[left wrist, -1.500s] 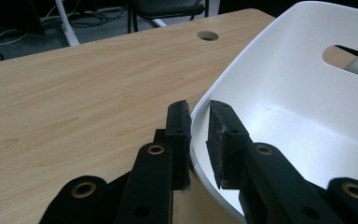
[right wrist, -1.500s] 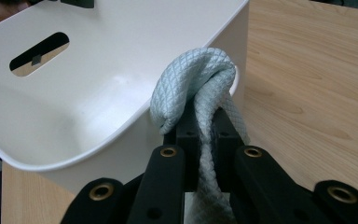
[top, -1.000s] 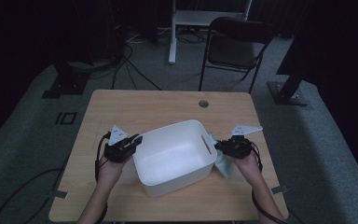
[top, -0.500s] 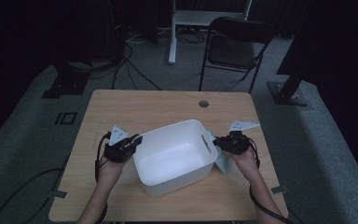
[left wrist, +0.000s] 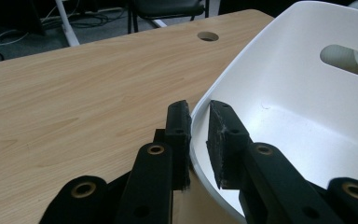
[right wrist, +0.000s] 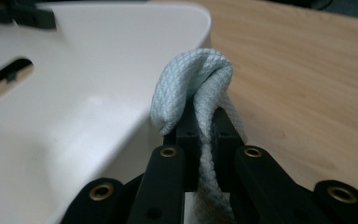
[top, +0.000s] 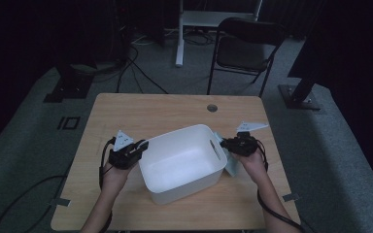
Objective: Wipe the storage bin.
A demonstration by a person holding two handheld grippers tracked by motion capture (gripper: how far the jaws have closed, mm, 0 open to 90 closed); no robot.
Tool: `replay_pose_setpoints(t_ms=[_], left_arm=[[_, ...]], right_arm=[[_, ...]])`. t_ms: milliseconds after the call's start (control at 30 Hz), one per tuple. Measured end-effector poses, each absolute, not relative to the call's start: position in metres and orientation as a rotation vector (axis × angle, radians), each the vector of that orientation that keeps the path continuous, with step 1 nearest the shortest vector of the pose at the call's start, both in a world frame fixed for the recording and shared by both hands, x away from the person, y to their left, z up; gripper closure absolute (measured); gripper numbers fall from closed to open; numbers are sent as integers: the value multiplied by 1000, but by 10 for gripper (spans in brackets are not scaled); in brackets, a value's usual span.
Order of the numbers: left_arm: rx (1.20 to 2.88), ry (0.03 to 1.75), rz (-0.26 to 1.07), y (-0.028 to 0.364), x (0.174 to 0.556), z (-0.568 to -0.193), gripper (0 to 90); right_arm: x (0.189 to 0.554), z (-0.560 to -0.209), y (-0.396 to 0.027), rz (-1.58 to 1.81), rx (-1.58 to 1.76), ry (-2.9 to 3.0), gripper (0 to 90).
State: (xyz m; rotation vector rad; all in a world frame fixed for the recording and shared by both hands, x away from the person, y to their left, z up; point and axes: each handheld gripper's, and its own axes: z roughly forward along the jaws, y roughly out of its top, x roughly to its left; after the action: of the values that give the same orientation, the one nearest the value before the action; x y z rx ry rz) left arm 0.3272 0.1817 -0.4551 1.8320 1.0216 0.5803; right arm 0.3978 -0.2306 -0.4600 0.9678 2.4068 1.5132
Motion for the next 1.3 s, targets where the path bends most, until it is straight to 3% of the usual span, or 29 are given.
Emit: replay_pose_setpoints(t_ms=[1033, 1300], left_arm=[[1833, 1022, 584, 180, 327, -455, 791], [1835, 1021, 587, 180, 327, -455, 790]], right_arm=[[422, -453, -219, 1489, 961, 2420, 858], [429, -465, -215, 1438, 994, 2455, 858]])
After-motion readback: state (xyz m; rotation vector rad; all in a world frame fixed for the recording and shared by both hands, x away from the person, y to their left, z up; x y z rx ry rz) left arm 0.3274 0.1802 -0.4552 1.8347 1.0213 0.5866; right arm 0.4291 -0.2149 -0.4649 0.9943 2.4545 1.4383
